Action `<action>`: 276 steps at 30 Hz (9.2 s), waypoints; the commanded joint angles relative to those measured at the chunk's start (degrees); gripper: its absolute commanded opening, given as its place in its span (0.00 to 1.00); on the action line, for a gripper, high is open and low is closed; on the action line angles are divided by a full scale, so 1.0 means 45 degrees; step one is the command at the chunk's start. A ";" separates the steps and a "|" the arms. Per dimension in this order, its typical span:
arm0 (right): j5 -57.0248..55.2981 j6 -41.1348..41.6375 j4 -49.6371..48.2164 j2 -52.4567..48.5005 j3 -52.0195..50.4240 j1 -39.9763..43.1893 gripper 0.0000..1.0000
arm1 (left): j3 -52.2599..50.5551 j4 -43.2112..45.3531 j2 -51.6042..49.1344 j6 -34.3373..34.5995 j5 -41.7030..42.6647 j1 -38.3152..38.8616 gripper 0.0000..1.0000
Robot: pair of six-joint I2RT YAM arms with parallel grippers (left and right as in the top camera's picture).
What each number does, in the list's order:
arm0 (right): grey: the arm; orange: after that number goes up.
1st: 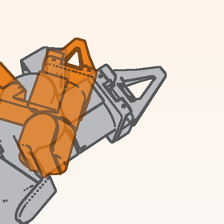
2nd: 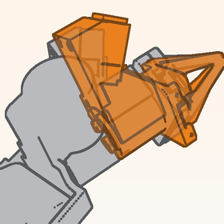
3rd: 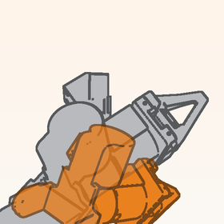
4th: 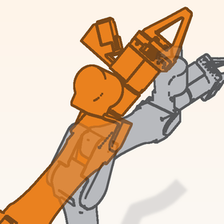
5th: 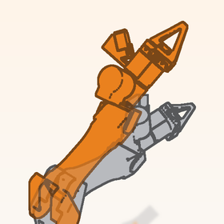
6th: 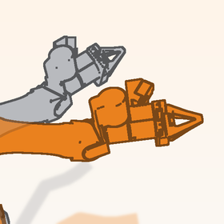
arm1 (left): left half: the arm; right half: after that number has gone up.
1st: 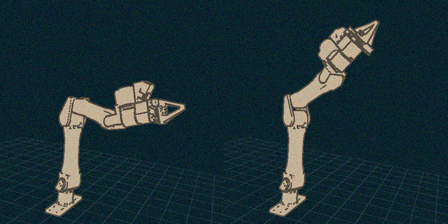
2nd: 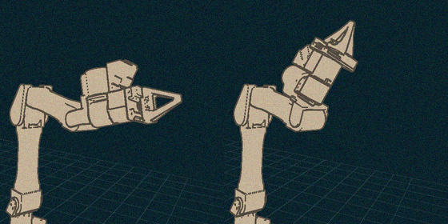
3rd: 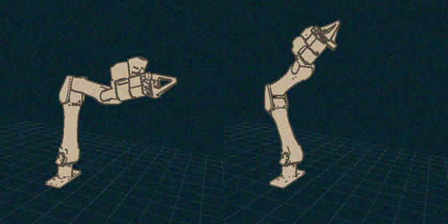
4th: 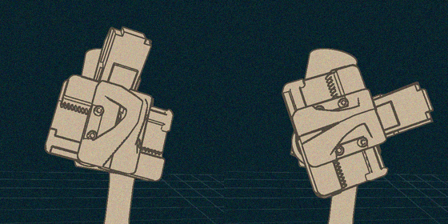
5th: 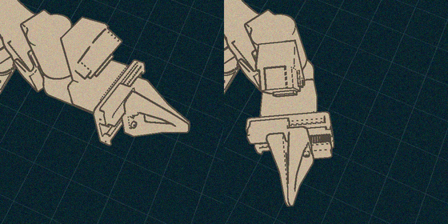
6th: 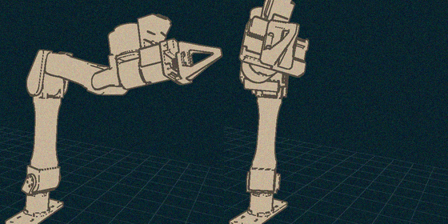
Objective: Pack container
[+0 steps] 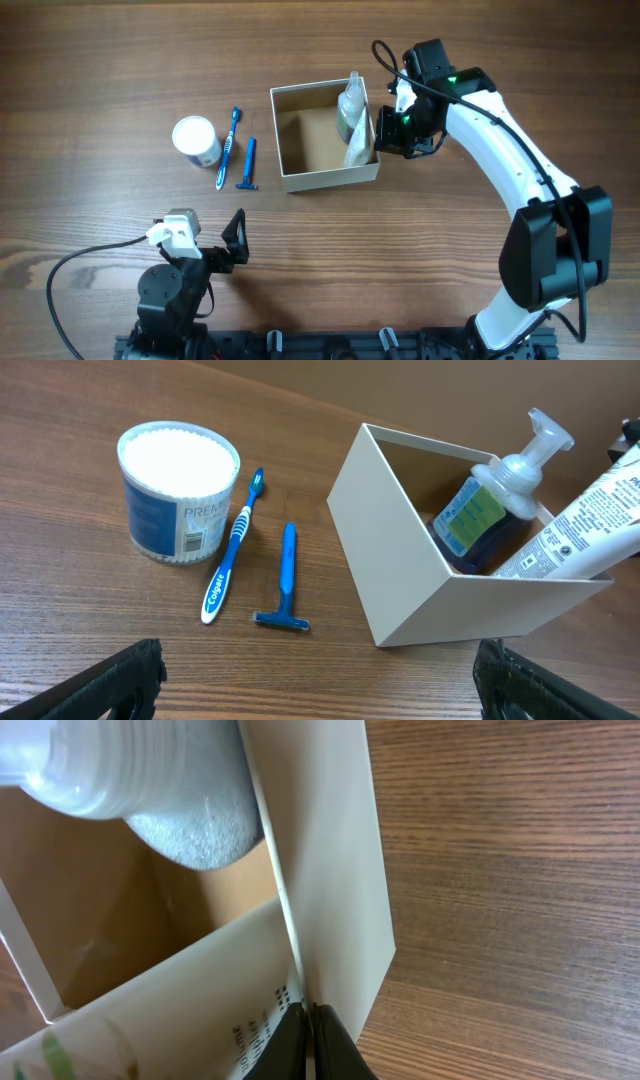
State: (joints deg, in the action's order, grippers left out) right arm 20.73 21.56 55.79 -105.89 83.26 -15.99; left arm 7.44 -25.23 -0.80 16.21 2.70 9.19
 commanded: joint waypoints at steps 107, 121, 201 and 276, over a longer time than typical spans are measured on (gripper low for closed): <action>-0.1938 -0.0117 -0.0544 0.3434 -0.0913 0.6475 1.00 | 1.4100 -0.3575 -2.1736 -0.1229 -0.0797 -0.3070 1.00; -0.1938 -0.0121 -0.0549 0.3434 -0.0913 0.6475 1.00 | 1.4100 -0.2662 -2.1779 -0.2229 0.0267 -0.3055 0.99; -0.1938 -0.0121 -0.0554 0.3434 -0.0913 0.6475 1.00 | 1.6976 -0.5178 -2.0298 -0.0937 -0.2089 0.1919 1.00; -0.1938 -0.0117 -0.0554 0.3434 -0.0913 0.6475 1.00 | 1.6160 -0.5144 -2.1891 0.0568 -0.2803 0.1515 0.62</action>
State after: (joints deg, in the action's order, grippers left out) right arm 12.58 21.54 53.49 -89.80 78.87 12.95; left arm 81.47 -48.42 -95.33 15.97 -8.60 18.50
